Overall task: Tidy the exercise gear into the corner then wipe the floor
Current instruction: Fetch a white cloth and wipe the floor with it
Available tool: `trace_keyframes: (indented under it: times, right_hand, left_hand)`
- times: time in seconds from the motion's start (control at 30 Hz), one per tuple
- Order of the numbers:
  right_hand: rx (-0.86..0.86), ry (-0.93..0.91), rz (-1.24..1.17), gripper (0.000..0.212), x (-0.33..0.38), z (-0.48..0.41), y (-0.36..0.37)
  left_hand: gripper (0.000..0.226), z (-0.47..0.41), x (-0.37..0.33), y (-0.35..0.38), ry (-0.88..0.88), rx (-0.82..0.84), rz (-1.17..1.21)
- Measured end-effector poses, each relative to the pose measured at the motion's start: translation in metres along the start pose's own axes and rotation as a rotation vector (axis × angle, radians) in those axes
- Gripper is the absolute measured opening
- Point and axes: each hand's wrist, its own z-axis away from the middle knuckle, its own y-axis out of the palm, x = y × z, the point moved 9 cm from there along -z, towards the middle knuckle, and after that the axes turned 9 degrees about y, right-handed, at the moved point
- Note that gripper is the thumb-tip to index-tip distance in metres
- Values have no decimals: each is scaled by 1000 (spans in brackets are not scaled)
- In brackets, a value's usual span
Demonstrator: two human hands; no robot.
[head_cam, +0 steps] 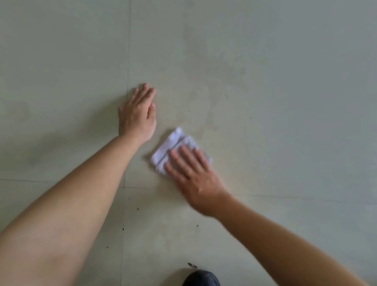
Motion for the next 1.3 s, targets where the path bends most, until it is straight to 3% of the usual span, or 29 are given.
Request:
trace_keyframes:
  times: [0.1, 0.17, 0.23, 0.33, 0.47, 0.53, 0.6, 0.7, 0.77, 0.83, 0.9, 1.0, 1.07, 1.13, 1.2, 1.3]
  right_hand:
    - [103, -199, 29, 51, 29, 12, 19]
    - [143, -302, 67, 49, 15, -2, 18]
    - [77, -301, 98, 45, -18, -33, 4]
    - [-95, -52, 179, 46, -85, -98, -38]
    - [-41, 350, 128, 52, -110, -149, -45]
    - [-74, 256, 137, 52, -66, -150, -29]
    - [-40, 50, 107, 52, -8, -126, 1]
    - [192, -233, 53, 52, 64, -68, 38]
    - [369, -382, 144, 51, 77, -46, 51]
    - [336, -468, 174, 47, 61, -61, 44]
    - [203, -351, 211, 45, 14, -94, 25]
    - [54, 156, 272, 49, -98, -138, -40]
    - [84, 485, 254, 52, -162, -133, -82]
    - [162, 664, 242, 53, -194, -108, -104]
    - [172, 669, 286, 54, -195, -90, -107]
    - [174, 417, 287, 62, -151, -80, -77]
  left_hand:
    - [48, 1, 19, -17, -36, -135, 0]
    - [50, 2, 46, -26, -172, -175, -76]
    - [52, 7, 80, -26, -344, -112, -95]
    - [53, 11, 102, -19, -334, 22, -125]
    - [58, 12, 112, -26, -301, 88, -115]
    - [61, 12, 116, -29, -292, 99, -101]
    - [64, 14, 118, -30, -286, 97, -88]
    - [65, 14, 116, -30, -287, 66, -68]
    - [65, 15, 114, -30, -282, 42, -64]
    - [65, 16, 113, -30, -274, 24, -77]
    - [65, 17, 111, -28, -263, 18, -98]
    - [64, 19, 109, -27, -264, 22, -105]
    - [65, 20, 108, -26, -264, 29, -104]
    - [66, 20, 106, -25, -266, 53, -97]
    - [66, 18, 105, -26, -270, 106, -106]
    - [67, 14, 106, -30, -267, 207, -146]
